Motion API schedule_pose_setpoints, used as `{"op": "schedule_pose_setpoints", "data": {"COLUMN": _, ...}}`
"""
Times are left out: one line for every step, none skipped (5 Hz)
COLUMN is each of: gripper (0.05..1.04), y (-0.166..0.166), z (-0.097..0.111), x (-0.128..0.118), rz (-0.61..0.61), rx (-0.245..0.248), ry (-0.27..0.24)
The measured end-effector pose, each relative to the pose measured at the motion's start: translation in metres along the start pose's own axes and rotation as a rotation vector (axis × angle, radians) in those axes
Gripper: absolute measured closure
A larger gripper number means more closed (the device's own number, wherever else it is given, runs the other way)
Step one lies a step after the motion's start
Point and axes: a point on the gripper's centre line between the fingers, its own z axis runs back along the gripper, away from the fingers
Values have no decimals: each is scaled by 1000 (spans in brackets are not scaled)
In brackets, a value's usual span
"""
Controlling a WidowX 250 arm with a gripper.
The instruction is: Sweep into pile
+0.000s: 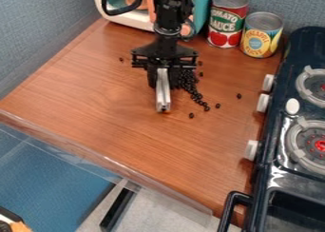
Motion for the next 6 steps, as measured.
{"op": "schedule_pose_setpoints", "data": {"gripper": 705, "y": 8, "z": 21, "x": 6, "rz": 24, "rx": -49, "ry": -38}}
{"op": "schedule_pose_setpoints", "data": {"gripper": 705, "y": 30, "z": 48, "x": 17, "rz": 71, "rx": -93, "ry": -90}}
{"op": "schedule_pose_setpoints", "data": {"gripper": 705, "y": 46, "z": 61, "x": 21, "rz": 98, "rx": -106, "ry": -107}}
{"op": "schedule_pose_setpoints", "data": {"gripper": 705, "y": 77, "z": 62, "x": 26, "rz": 155, "rx": -53, "ry": -90}}
{"op": "schedule_pose_setpoints", "data": {"gripper": 705, "y": 96, "z": 44, "x": 29, "rz": 184, "rx": 19, "ry": -52}}
{"op": "schedule_pose_setpoints", "data": {"gripper": 705, "y": 105, "z": 15, "x": 29, "rz": 188, "rx": 81, "ry": -13}}
